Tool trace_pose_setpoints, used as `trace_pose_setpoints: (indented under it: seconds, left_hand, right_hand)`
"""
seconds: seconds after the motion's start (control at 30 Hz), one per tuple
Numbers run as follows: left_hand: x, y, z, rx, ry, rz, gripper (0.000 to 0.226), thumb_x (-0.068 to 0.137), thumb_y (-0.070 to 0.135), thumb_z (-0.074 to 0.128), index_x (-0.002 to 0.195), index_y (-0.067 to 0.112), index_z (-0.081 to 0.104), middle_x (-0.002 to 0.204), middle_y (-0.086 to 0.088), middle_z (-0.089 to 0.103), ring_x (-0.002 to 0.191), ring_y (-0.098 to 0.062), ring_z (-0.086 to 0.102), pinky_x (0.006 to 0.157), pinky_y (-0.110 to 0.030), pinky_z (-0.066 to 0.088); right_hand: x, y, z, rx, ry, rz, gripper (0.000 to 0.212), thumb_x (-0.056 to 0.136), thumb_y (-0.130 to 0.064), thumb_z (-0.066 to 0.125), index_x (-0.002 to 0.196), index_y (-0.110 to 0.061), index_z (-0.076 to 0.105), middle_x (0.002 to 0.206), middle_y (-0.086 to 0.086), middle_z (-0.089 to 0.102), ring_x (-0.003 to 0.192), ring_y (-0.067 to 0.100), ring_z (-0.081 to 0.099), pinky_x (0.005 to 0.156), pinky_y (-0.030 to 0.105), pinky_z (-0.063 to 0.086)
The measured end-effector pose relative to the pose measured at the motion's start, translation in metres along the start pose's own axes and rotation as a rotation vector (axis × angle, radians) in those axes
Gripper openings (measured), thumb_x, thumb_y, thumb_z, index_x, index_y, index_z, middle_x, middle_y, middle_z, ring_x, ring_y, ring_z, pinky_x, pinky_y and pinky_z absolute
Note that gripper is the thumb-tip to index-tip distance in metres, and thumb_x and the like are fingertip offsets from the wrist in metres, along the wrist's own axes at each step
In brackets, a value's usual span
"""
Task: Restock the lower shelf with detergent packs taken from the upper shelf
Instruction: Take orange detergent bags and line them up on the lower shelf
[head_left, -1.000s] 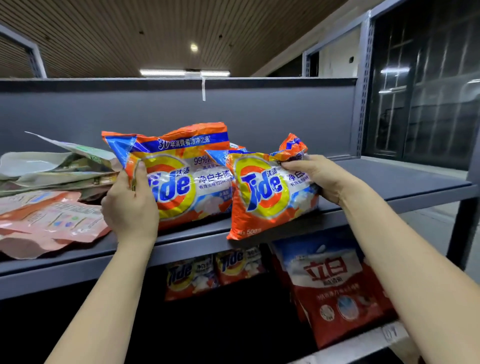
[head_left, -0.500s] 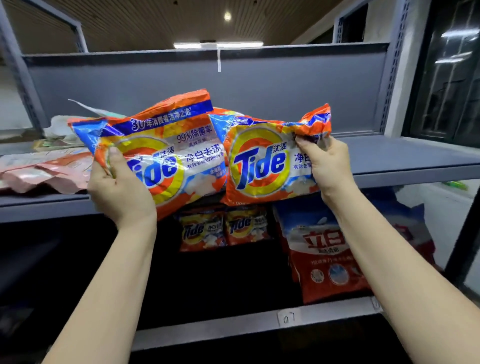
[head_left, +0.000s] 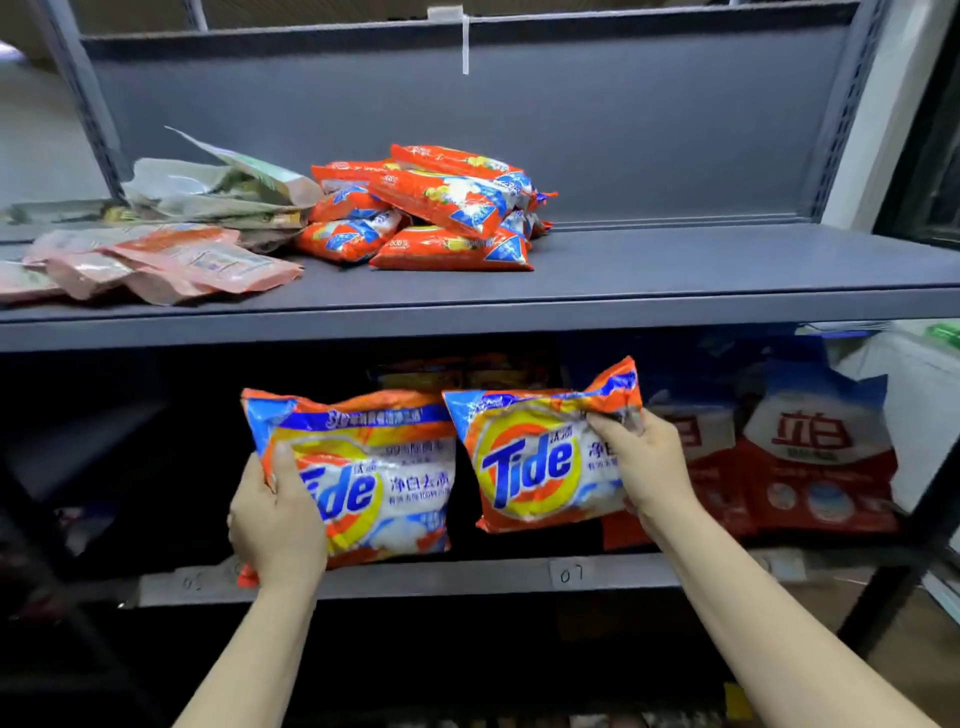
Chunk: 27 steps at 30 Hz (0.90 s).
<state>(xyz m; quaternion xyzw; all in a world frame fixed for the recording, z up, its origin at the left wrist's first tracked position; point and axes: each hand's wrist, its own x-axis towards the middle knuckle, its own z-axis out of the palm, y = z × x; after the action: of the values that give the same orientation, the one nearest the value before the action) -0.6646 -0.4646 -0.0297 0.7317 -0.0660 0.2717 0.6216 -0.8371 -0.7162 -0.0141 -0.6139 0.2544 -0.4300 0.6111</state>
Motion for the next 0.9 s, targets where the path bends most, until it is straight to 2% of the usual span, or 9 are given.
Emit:
trace_pose_setpoints:
  seconds: [0.07, 0.17, 0.23, 0.3, 0.37, 0.47, 0.57, 0.7, 0.9]
  left_hand:
    - [0.001, -0.020, 0.007, 0.029, -0.080, -0.065, 0.037, 0.100, 0.035, 0.043, 0.083, 0.004, 0.053, 0.063, 0.002, 0.056, 0.060, -0.018, 0.054, 0.068, -0.015, 0.048]
    - [0.012, -0.049, 0.026, -0.049, -0.194, -0.237, 0.039, 0.099, 0.036, 0.043, 0.086, 0.000, 0.053, 0.075, -0.018, 0.057, 0.072, -0.029, 0.054, 0.076, -0.049, 0.048]
    - [0.023, -0.063, 0.039, -0.142, -0.215, -0.344, 0.033, 0.099, 0.030, 0.045, 0.094, 0.000, 0.058, 0.078, -0.018, 0.057, 0.074, -0.029, 0.054, 0.069, -0.044, 0.046]
    - [0.034, -0.075, 0.048, -0.200, -0.231, -0.432, 0.027, 0.099, 0.025, 0.046, 0.108, 0.005, 0.061, 0.091, -0.016, 0.062, 0.089, -0.034, 0.061, 0.085, -0.046, 0.049]
    - [0.044, -0.087, 0.059, -0.279, -0.236, -0.510, 0.032, 0.100, 0.027, 0.048, 0.123, 0.007, 0.057, 0.107, -0.017, 0.064, 0.098, -0.034, 0.062, 0.090, -0.047, 0.049]
    - [0.061, -0.105, 0.078, -0.398, -0.274, -0.573, 0.036, 0.097, 0.040, 0.052, 0.118, 0.011, 0.060, 0.100, -0.012, 0.068, 0.084, -0.028, 0.067, 0.072, -0.044, 0.056]
    - [0.076, -0.127, 0.094, -0.488, -0.386, -0.579, 0.028, 0.096, 0.040, 0.051, 0.104, 0.016, 0.063, 0.088, -0.006, 0.070, 0.065, -0.019, 0.071, 0.049, -0.033, 0.056]
    - [0.091, -0.148, 0.107, -0.583, -0.602, -0.574, 0.040, 0.097, 0.040, 0.047, 0.121, 0.011, 0.059, 0.099, -0.015, 0.072, 0.080, -0.032, 0.072, 0.057, -0.046, 0.059]
    - [0.097, -0.164, 0.134, -0.553, -0.755, -0.701, 0.040, 0.095, 0.048, 0.047, 0.106, 0.014, 0.065, 0.098, -0.020, 0.072, 0.084, -0.041, 0.070, 0.063, -0.055, 0.057]
  right_hand:
    - [0.005, 0.016, 0.004, 0.005, -0.004, 0.098, 0.013, 0.084, -0.009, 0.067, 0.084, 0.003, 0.064, 0.077, 0.012, 0.067, 0.067, 0.023, 0.065, 0.065, 0.032, 0.053]
    - [0.020, 0.038, 0.013, -0.070, 0.008, 0.195, 0.010, 0.088, -0.010, 0.061, 0.087, 0.000, 0.060, 0.075, 0.014, 0.051, 0.056, 0.016, 0.047, 0.045, 0.016, 0.038]
    - [0.038, 0.051, 0.021, -0.086, 0.032, 0.292, 0.022, 0.093, -0.012, 0.054, 0.104, 0.007, 0.059, 0.091, 0.021, 0.060, 0.077, 0.029, 0.061, 0.060, 0.026, 0.049]
    - [0.055, 0.059, 0.031, -0.070, 0.030, 0.350, 0.031, 0.097, -0.012, 0.051, 0.122, 0.006, 0.054, 0.119, 0.022, 0.059, 0.109, 0.035, 0.058, 0.079, 0.033, 0.050]
    - [0.071, 0.067, 0.040, -0.046, 0.027, 0.325, 0.029, 0.095, -0.016, 0.056, 0.119, 0.001, 0.060, 0.113, 0.015, 0.063, 0.099, 0.027, 0.062, 0.061, 0.023, 0.047]
    - [0.089, 0.084, 0.054, 0.052, 0.012, 0.320, 0.009, 0.091, -0.018, 0.062, 0.096, -0.014, 0.068, 0.089, 0.001, 0.073, 0.067, 0.009, 0.069, 0.048, 0.017, 0.047]
    - [0.113, 0.104, 0.068, 0.066, 0.010, 0.317, 0.011, 0.088, -0.023, 0.067, 0.097, -0.018, 0.068, 0.096, 0.008, 0.074, 0.081, 0.019, 0.071, 0.071, 0.030, 0.057]
    - [0.144, 0.125, 0.085, 0.069, 0.048, 0.283, 0.008, 0.089, -0.023, 0.065, 0.096, -0.026, 0.062, 0.094, 0.015, 0.072, 0.087, 0.036, 0.069, 0.082, 0.050, 0.056]
    - [0.182, 0.144, 0.106, 0.055, 0.123, 0.200, 0.006, 0.095, -0.021, 0.057, 0.092, -0.026, 0.060, 0.074, 0.004, 0.068, 0.055, 0.015, 0.064, 0.051, 0.025, 0.053]
